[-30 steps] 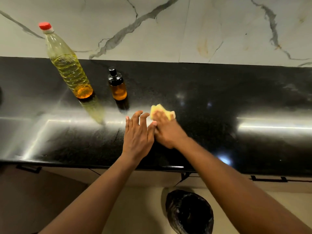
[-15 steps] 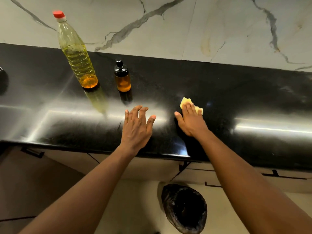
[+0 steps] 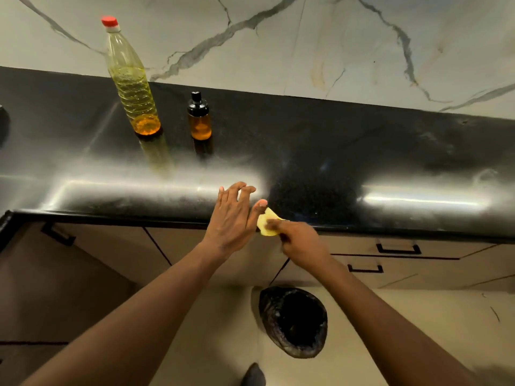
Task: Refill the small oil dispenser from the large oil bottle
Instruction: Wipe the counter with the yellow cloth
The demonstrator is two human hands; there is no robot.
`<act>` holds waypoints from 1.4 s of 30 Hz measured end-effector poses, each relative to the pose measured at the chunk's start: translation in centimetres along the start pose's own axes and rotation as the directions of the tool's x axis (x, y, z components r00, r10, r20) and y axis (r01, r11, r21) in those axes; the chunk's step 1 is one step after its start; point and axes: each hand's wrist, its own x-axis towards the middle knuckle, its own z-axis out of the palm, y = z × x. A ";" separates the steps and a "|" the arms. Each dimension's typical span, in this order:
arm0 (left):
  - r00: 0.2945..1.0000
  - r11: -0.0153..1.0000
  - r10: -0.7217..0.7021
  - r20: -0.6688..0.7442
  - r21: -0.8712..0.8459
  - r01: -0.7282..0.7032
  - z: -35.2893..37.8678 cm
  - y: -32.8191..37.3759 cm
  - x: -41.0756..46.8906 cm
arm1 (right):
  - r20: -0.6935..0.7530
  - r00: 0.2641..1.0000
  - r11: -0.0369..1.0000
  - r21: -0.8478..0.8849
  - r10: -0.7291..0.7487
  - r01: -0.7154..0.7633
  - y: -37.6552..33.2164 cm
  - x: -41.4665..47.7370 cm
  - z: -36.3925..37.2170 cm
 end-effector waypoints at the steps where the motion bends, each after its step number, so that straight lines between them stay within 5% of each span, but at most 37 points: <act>1: 1.000 1.000 0.024 0.003 -0.014 -0.024 -0.1 0.6 -0.7 | -0.098 0.993 0.991 0.122 0.066 -0.054 0.0 -1.0 -0.5; 4: 0.994 0.992 0.043 0.100 -0.125 -0.030 -0.6 3.0 -2.8 | -0.230 0.924 0.842 0.518 0.306 -0.150 -0.4 -4.3 -2.1; 8: 0.928 0.899 0.078 0.364 -0.427 0.092 -0.6 6.7 -6.2 | -0.058 0.839 0.424 0.881 0.541 -0.213 -1.6 -8.7 -2.9; 11: 0.917 0.886 0.127 0.378 -0.459 0.067 0.3 9.4 -8.8 | 0.077 0.829 0.201 0.954 0.555 -0.223 -2.6 -11.3 -3.2; 14: 0.956 0.913 0.065 0.286 -0.404 0.059 1.2 11.1 -10.3 | 0.066 0.826 0.283 0.922 0.560 -0.265 -2.8 -13.7 -3.4; 17: 0.966 0.939 -0.001 0.259 -0.333 0.090 2.5 12.3 -11.3 | -0.048 0.824 0.495 0.819 0.564 -0.290 -0.7 -15.7 -2.9; 24: 0.956 0.947 -0.062 0.288 -0.285 0.148 11.4 11.0 -13.9 | -0.200 0.867 0.785 0.549 0.456 -0.286 7.3 -18.3 3.3; 32: 0.885 0.930 -0.103 0.454 -0.271 0.247 31.4 2.4 -18.5 | -0.169 0.825 0.785 0.454 0.540 -0.421 21.7 -19.3 21.3; 42: 0.805 0.983 -0.097 0.585 -0.073 0.171 50.1 -8.9 -21.0 | -0.076 0.809 0.767 0.379 0.583 -0.517 34.7 -19.0 40.1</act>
